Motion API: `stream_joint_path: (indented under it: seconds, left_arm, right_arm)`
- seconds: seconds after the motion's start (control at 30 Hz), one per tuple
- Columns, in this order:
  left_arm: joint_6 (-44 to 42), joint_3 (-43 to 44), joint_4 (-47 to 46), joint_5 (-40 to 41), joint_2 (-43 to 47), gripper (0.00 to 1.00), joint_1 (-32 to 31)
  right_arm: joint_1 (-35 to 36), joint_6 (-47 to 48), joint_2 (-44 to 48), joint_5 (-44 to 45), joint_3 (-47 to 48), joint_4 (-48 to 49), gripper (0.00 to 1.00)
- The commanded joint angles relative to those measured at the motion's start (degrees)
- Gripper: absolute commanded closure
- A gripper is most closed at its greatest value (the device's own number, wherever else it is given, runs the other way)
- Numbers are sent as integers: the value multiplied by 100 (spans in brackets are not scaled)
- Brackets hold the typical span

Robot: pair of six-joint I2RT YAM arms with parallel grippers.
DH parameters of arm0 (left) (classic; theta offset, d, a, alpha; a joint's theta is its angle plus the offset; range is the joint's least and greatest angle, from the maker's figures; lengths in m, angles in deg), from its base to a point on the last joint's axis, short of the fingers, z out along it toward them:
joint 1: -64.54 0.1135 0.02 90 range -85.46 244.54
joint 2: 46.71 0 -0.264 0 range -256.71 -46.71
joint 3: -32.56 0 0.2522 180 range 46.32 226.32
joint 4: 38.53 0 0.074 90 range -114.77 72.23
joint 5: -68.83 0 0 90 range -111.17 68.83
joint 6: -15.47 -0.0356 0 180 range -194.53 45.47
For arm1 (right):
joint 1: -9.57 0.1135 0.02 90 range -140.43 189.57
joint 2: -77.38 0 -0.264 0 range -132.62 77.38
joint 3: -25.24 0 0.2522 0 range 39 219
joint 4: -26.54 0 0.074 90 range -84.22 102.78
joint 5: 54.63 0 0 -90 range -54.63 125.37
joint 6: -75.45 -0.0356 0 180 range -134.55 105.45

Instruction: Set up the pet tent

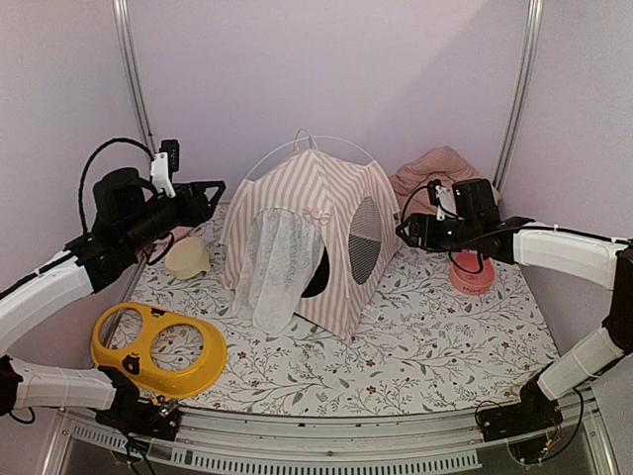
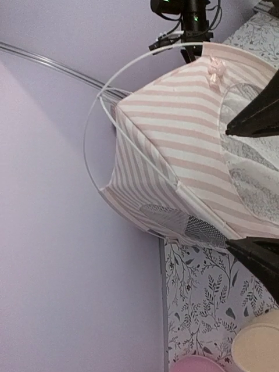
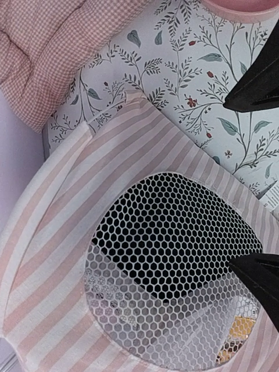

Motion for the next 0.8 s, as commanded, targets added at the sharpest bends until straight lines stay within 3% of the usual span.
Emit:
stream_joint_path:
  seconds: [0.0,0.17,0.4,0.47,0.6,0.67,0.77]
  left_arm:
    - [-714,294,789,-980,-716,37,548]
    - [-1279,624,647,-1704,-1407,29,863]
    - [-1289,1199,445,-1824,-2279,40,1043]
    - [-1250,1273,407,-1866,-2425,49,1041]
    - [-1101,1230,407,-1906,-2447,83,1000]
    - [-953,1098,442,-1693,-2313,100,983]
    - [-498,557,258,-884,-1713,100,936]
  right_arm:
    - [-86,-611,-158,71,-220,288,21]
    - [-213,-818,-372,-347,-489,637,25]
    - [-228,-805,-291,-333,-687,703,25]
    - [-235,-772,-205,-254,-677,645,25]
    - [-307,-695,-86,-90,-538,500,24]
    - [-365,-633,-79,-35,-385,410,16]
    - [-432,-448,-159,192,-21,161,2]
